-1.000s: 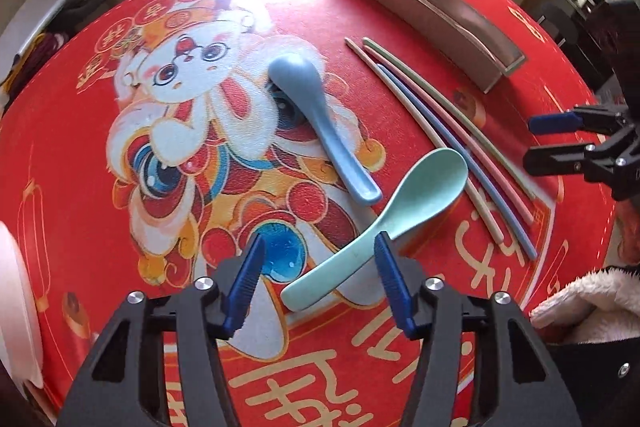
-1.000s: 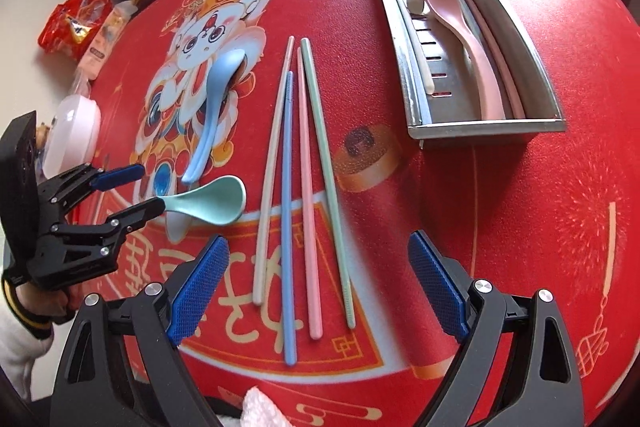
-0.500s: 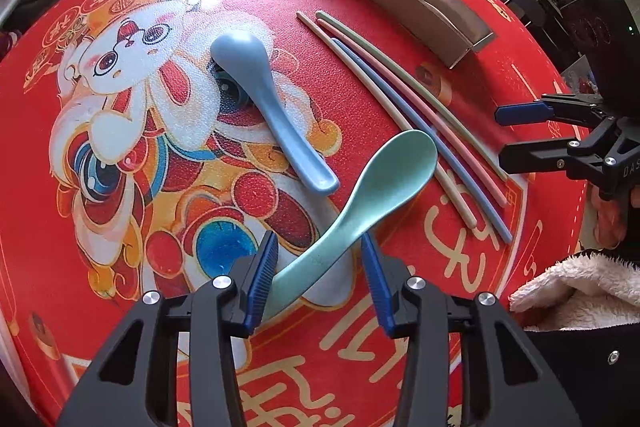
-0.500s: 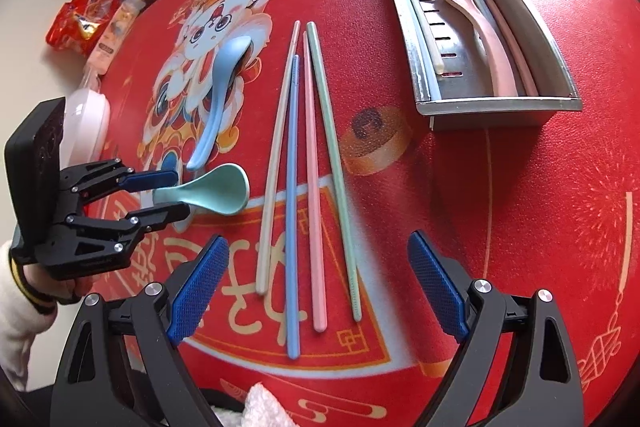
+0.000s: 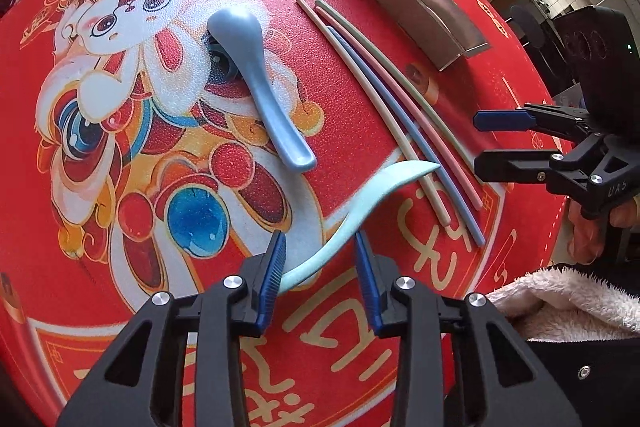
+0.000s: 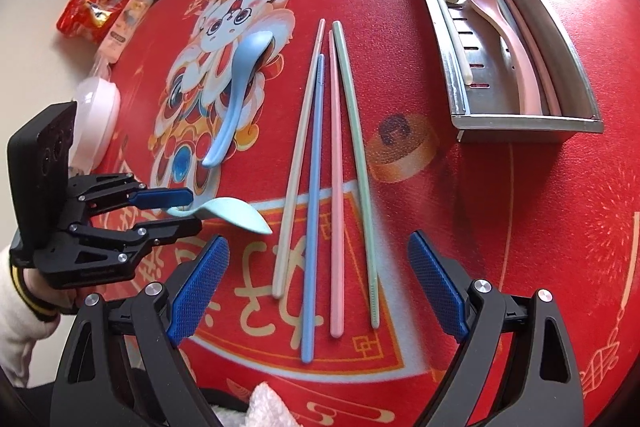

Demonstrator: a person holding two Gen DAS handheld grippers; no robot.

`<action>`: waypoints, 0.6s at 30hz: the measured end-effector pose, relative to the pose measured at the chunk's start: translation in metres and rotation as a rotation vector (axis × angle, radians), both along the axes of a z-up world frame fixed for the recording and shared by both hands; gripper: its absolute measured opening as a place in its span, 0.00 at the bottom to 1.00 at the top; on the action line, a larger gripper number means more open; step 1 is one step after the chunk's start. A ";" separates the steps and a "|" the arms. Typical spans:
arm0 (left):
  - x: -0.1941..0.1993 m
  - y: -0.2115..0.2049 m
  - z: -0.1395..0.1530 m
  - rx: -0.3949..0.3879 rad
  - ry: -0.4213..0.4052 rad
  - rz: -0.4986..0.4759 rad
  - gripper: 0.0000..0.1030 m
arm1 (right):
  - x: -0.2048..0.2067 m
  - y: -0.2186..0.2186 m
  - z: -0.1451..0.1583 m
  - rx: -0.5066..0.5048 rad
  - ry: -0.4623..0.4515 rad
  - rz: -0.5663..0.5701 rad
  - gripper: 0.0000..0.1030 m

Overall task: Organize utensils
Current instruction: 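Close the left tool on the teal spoon handle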

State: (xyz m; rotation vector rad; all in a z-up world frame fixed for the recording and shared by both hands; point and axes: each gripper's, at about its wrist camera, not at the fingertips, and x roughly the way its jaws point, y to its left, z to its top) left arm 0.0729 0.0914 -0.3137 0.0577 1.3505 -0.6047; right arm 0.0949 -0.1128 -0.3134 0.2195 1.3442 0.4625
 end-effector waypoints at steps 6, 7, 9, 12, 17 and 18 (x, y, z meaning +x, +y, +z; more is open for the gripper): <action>0.001 -0.003 0.000 0.034 0.018 0.027 0.23 | 0.000 -0.003 0.000 0.013 0.000 -0.009 0.85; 0.002 -0.003 -0.001 0.025 0.031 0.043 0.21 | 0.001 -0.004 0.000 0.014 0.000 -0.012 0.85; 0.005 -0.004 -0.003 0.005 0.061 0.090 0.18 | 0.000 -0.007 0.000 0.016 -0.002 -0.019 0.85; 0.010 -0.009 -0.005 -0.030 0.097 0.162 0.17 | 0.000 -0.012 0.001 0.019 -0.005 -0.033 0.85; 0.020 -0.028 -0.010 -0.129 0.160 0.239 0.16 | 0.000 -0.021 0.002 0.015 -0.007 -0.063 0.85; 0.021 -0.034 -0.011 -0.139 0.160 0.240 0.16 | 0.000 -0.023 0.002 0.015 -0.008 -0.067 0.85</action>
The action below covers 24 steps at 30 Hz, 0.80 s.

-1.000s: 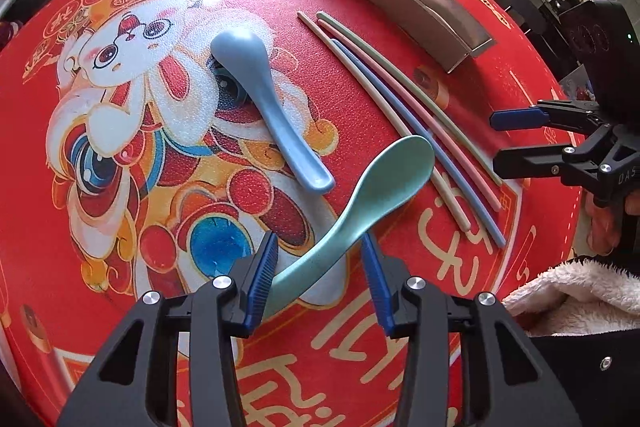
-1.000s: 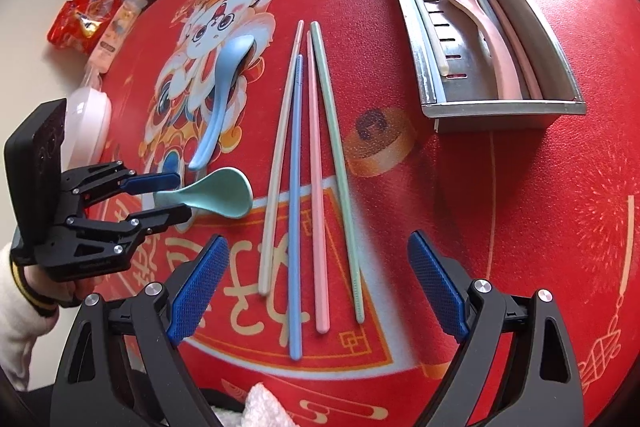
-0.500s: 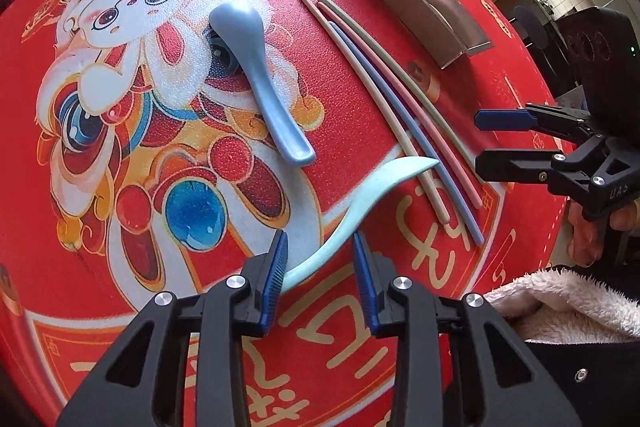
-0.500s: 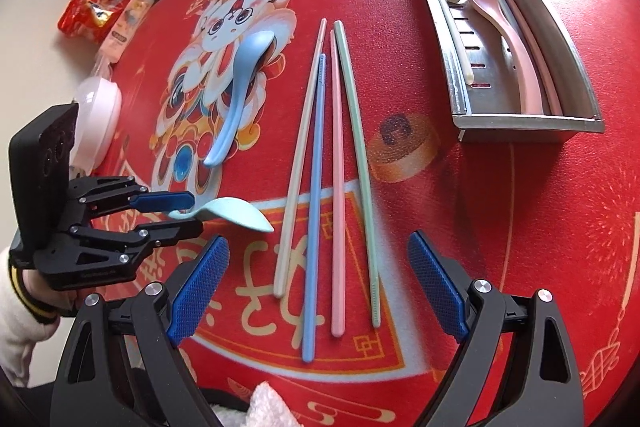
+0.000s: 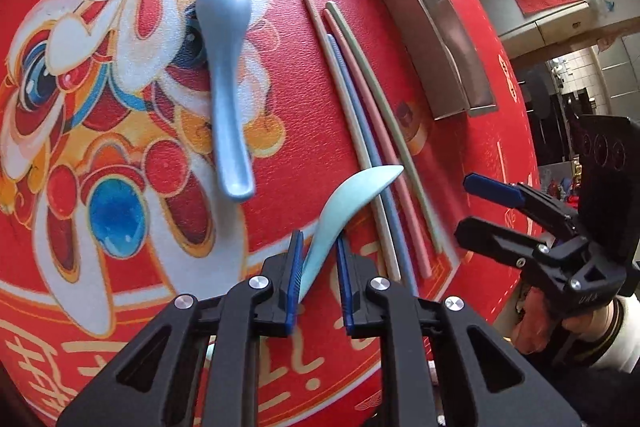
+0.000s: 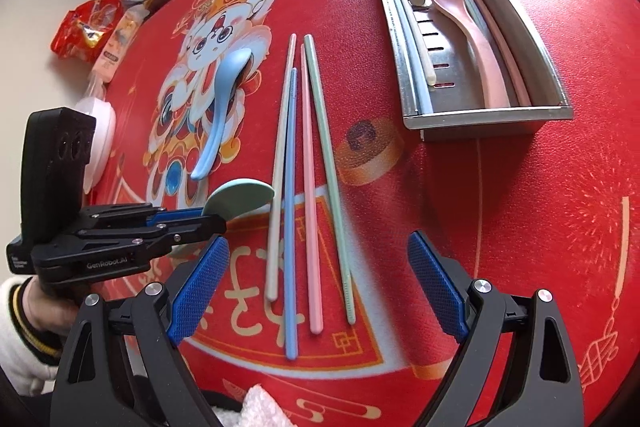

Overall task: Organize utensils
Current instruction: 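Close the left tool on the teal spoon handle, then lift the teal spoon with the left tool while the right tool grasps a green chopstick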

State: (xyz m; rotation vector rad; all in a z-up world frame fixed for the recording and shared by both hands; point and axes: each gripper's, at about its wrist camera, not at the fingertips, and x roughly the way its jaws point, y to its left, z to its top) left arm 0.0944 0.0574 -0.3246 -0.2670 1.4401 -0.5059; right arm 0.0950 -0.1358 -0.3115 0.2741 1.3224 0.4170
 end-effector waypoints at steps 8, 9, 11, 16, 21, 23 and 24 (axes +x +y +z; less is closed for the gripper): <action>0.002 -0.026 -0.003 -0.008 -0.001 -0.007 0.12 | -0.005 -0.008 0.000 -0.004 0.002 -0.011 0.85; 0.002 -0.026 -0.002 0.004 -0.006 -0.016 0.12 | -0.005 -0.008 0.000 -0.005 0.002 -0.010 0.84; -0.001 -0.025 0.000 0.033 -0.015 -0.034 0.12 | -0.007 -0.009 -0.003 -0.014 0.008 -0.002 0.66; -0.012 -0.009 0.002 0.083 -0.036 -0.049 0.15 | -0.008 -0.003 -0.012 -0.049 0.022 0.037 0.36; -0.022 0.000 0.004 0.134 -0.054 -0.066 0.15 | 0.000 0.008 -0.014 -0.116 -0.024 0.074 0.24; -0.025 0.001 0.005 0.151 -0.061 -0.076 0.15 | 0.005 0.014 -0.016 -0.145 -0.041 0.090 0.21; -0.026 0.001 0.007 0.161 -0.067 -0.081 0.15 | 0.007 0.018 -0.016 -0.170 -0.056 0.098 0.19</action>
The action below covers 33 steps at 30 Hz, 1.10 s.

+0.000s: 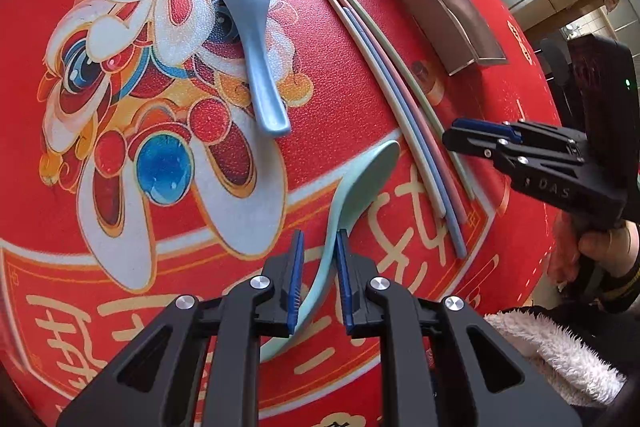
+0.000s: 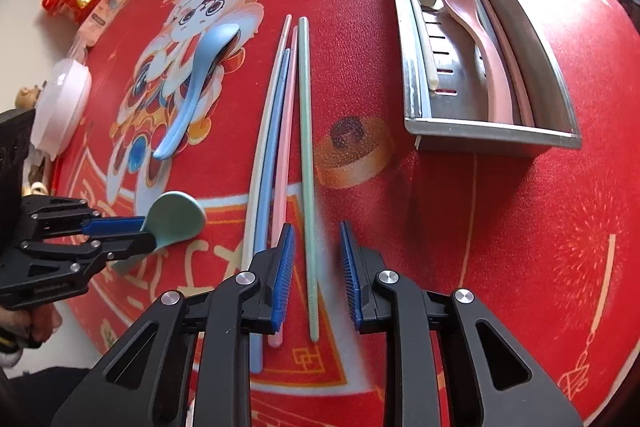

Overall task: Organize utensils
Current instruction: 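Lift the teal spoon with the left tool while the right tool grasps a green chopstick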

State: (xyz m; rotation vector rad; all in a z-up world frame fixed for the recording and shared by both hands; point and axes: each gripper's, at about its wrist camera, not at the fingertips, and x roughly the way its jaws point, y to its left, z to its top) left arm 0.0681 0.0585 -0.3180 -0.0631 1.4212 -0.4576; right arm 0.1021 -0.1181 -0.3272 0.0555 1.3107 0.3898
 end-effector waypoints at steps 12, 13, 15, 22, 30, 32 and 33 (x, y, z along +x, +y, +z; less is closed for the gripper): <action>-0.019 0.011 0.000 0.082 -0.017 -0.090 0.28 | 0.020 0.033 0.002 -0.136 -0.094 0.062 0.13; -0.017 0.010 0.000 0.081 -0.020 -0.089 0.28 | 0.023 0.034 0.002 -0.143 -0.099 0.062 0.13; -0.015 0.009 0.000 0.072 -0.020 -0.077 0.28 | 0.027 0.037 0.001 -0.155 -0.108 0.060 0.13; -0.009 0.019 -0.001 0.003 -0.006 -0.026 0.12 | 0.036 0.042 0.002 -0.168 -0.116 0.075 0.06; 0.000 0.027 0.000 -0.013 -0.038 0.089 0.11 | 0.013 0.029 0.001 -0.105 -0.061 0.080 0.06; 0.002 0.027 -0.001 -0.011 -0.044 0.100 0.10 | 0.004 0.024 0.001 -0.087 -0.037 0.075 0.06; 0.002 0.026 0.000 -0.008 -0.049 0.103 0.10 | -0.001 0.021 0.001 -0.081 -0.024 0.075 0.06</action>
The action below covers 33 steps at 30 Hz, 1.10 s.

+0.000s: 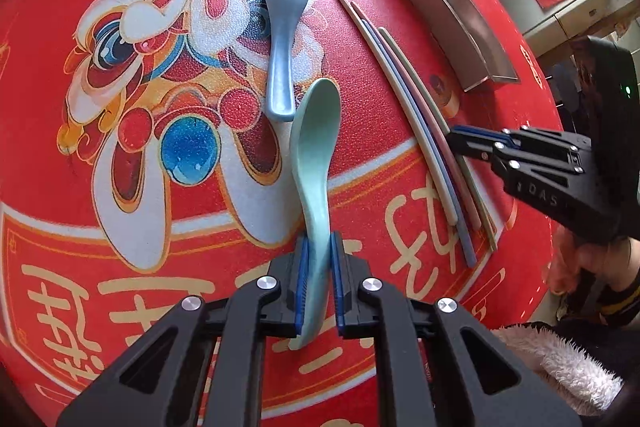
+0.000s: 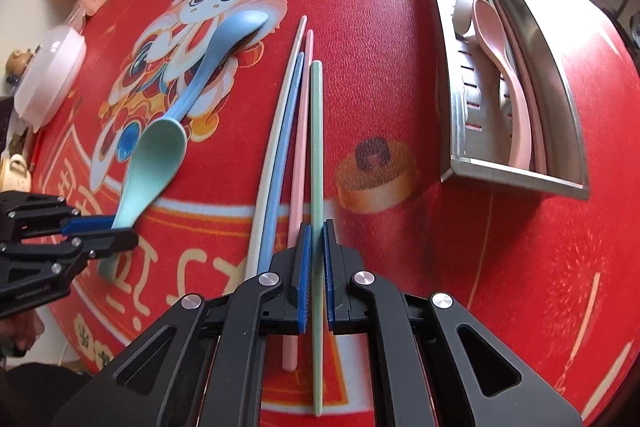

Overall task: Organize utensils
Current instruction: 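Lift the teal spoon with the left tool while the right tool grasps a green chopstick, then carry the teal spoon and green chopstick over the steel tray and lower them in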

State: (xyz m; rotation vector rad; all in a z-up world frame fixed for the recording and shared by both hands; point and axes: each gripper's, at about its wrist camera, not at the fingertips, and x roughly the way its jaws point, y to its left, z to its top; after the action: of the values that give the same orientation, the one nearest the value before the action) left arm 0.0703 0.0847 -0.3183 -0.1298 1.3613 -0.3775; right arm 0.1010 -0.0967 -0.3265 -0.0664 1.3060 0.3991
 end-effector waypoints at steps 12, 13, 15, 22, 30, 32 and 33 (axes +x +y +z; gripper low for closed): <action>-0.003 0.005 -0.002 -0.044 -0.019 0.099 0.10 | -0.018 -0.003 0.000 -0.035 0.015 0.012 0.06; -0.004 0.006 -0.002 -0.048 -0.022 0.103 0.10 | -0.017 -0.002 0.000 -0.038 0.014 0.011 0.06; -0.006 0.008 -0.002 -0.049 -0.027 0.104 0.10 | -0.016 0.000 0.000 -0.043 0.011 0.009 0.06; -0.009 0.008 -0.001 -0.051 -0.037 0.107 0.10 | -0.008 0.008 -0.001 -0.063 0.007 0.008 0.07; -0.009 0.010 -0.001 -0.057 -0.038 0.105 0.10 | 0.002 0.018 -0.001 -0.096 0.011 0.016 0.07; -0.010 0.010 -0.001 -0.058 -0.038 0.107 0.10 | 0.007 0.022 -0.002 -0.106 0.012 0.022 0.07; -0.010 0.010 -0.001 -0.060 -0.038 0.107 0.10 | 0.009 0.023 -0.002 -0.110 0.011 0.025 0.07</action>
State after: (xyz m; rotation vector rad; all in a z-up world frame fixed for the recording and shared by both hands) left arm 0.0606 0.0950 -0.3196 -0.2432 1.3003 -0.3288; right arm 0.1095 -0.0735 -0.3281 -0.1736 1.3382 0.3488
